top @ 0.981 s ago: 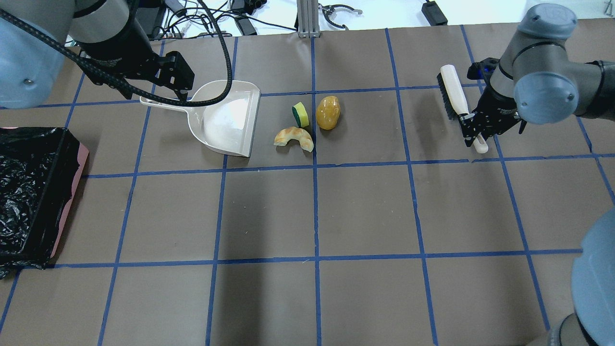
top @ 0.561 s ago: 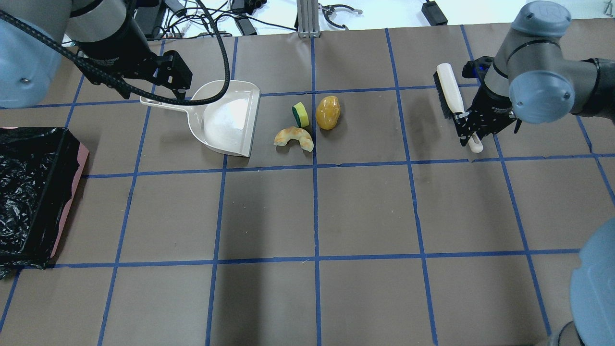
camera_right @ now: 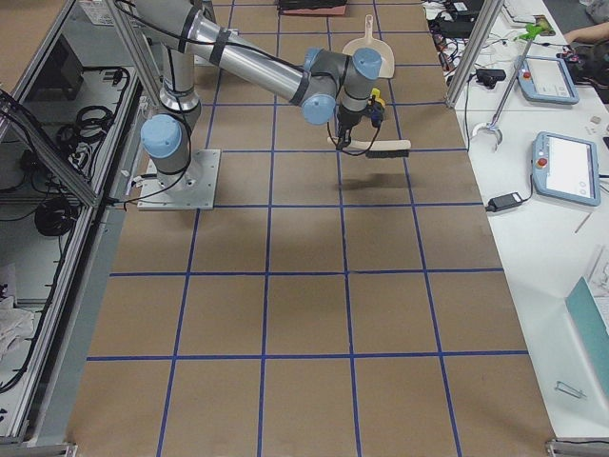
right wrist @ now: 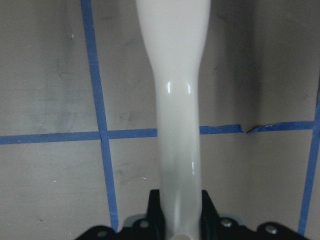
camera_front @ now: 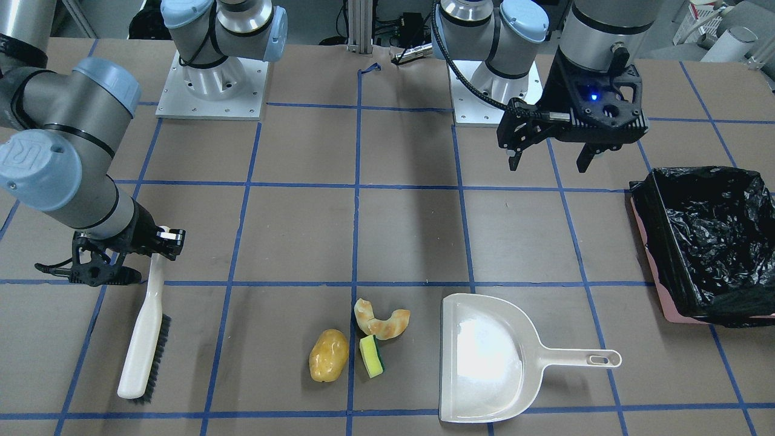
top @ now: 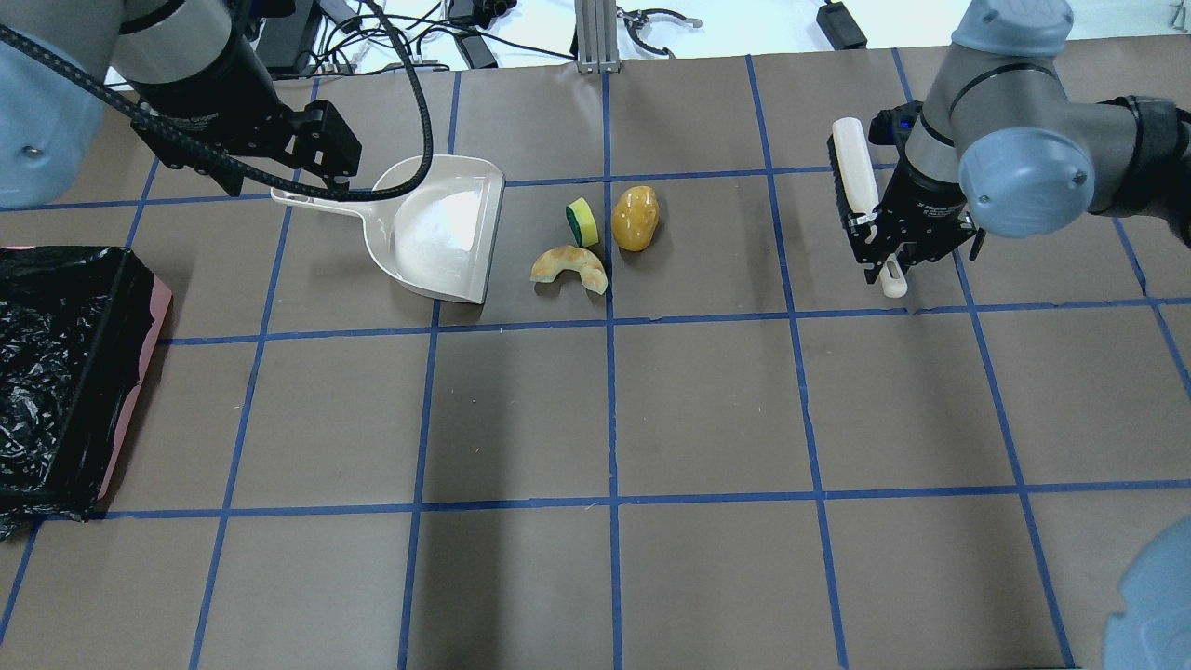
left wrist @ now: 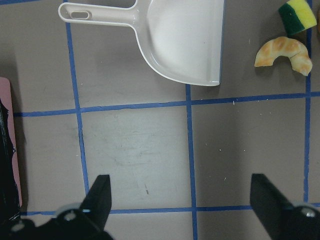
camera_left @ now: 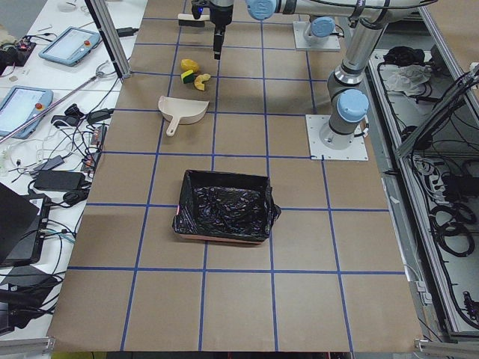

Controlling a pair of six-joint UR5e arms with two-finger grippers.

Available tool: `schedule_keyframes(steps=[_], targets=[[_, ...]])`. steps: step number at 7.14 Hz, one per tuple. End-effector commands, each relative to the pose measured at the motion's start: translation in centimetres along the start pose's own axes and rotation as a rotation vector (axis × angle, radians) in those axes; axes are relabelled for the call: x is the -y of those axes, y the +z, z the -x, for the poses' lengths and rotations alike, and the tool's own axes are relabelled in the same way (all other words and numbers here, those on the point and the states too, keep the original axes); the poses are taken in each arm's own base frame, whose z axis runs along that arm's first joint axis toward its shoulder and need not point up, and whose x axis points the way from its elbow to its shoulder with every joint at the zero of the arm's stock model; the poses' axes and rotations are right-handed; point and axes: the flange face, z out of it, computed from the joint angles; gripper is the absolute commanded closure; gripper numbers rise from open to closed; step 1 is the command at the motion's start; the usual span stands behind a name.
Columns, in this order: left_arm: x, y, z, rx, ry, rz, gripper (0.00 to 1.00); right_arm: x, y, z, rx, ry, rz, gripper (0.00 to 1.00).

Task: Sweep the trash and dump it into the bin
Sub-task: 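Carry the brush toward the items while the left gripper lowers the dustpan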

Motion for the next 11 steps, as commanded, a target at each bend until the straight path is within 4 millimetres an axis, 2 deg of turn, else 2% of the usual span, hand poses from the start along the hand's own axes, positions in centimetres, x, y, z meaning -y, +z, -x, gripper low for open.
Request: schedule_keyframes(steps=[1, 2, 5, 6, 7, 8, 10, 11], targets=[[1.9, 6.7, 2.5, -0.018, 0.130, 0.102, 0.00, -0.6, 0.2, 3.2, -0.003, 0.012, 0.007, 1.00], [3.5, 10.4, 3.3, -0.029, 0.268, 0.098, 0.00, -0.9, 0.1, 4.8, -0.009, 0.021, 0.004, 1.00], [9.6, 18.5, 4.2, 0.024, 0.810, -0.026, 0.00, -1.1, 0.8, 6.2, 0.038, -0.010, 0.025, 1.00], [11.2, 20.4, 4.5, 0.046, 0.986, -0.047, 0.00, -1.5, 0.7, 7.7, 0.033, -0.030, 0.025, 1.00], [11.8, 22.5, 5.1, 0.037, 1.095, -0.031, 0.00, -1.7, 1.0, 8.4, 0.034, -0.036, 0.031, 1.00], [12.8, 23.7, 6.0, 0.034, 1.179, -0.020, 0.00, -1.7, 1.1, 8.9, 0.079, -0.034, 0.037, 1.00], [13.5, 26.5, 9.6, 0.008, 1.301, 0.012, 0.00, -1.7, 1.8, 9.1, 0.081, 0.004, 0.054, 1.00], [13.9, 27.4, 9.9, -0.003, 1.374, 0.023, 0.00, -2.0, 2.1, 10.3, 0.076, 0.003, 0.061, 1.00]])
